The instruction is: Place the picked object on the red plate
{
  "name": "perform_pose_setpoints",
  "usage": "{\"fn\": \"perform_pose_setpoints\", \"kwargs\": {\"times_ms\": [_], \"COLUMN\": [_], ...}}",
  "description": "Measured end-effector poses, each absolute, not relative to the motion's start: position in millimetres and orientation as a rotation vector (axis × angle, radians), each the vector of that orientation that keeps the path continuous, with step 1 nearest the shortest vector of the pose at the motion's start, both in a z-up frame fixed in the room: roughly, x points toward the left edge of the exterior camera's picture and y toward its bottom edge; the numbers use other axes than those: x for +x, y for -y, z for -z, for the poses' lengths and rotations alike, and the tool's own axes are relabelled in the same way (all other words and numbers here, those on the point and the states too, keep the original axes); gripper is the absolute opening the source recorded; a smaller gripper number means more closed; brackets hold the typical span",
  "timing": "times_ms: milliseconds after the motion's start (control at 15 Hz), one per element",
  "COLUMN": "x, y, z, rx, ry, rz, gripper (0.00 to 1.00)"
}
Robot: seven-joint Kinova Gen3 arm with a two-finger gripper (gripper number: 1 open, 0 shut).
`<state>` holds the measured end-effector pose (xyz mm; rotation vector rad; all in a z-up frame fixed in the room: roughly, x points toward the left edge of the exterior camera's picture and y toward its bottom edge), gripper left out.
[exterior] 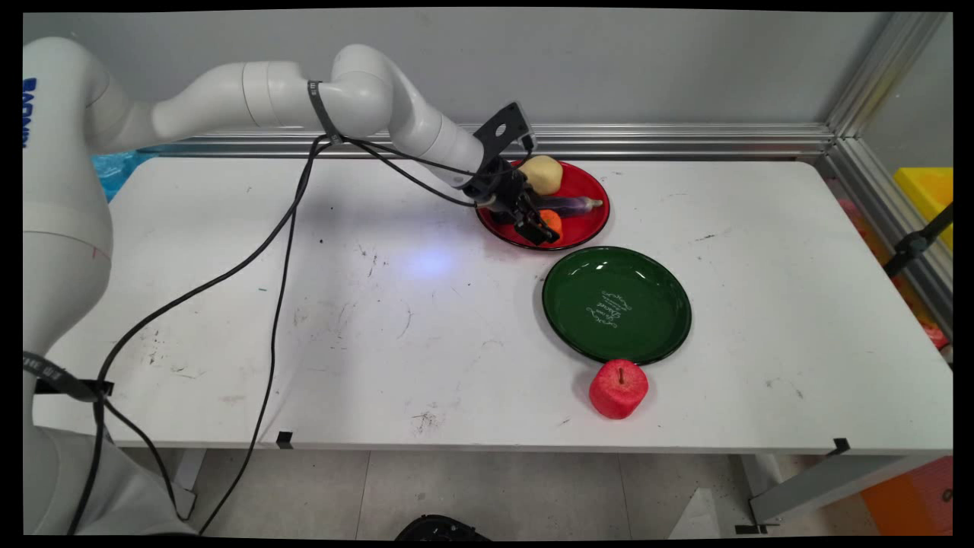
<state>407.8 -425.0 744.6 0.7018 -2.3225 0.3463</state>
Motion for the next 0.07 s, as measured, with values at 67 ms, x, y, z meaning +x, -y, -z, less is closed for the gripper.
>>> {"fn": "perform_pose_setpoints", "kwargs": {"times_ms": [67], "x": [407.2], "y": [425.7], "z": [-746.3], "rx": [0.704], "ry": [2.319], "rz": [-0.347], "gripper": [1.0]}}
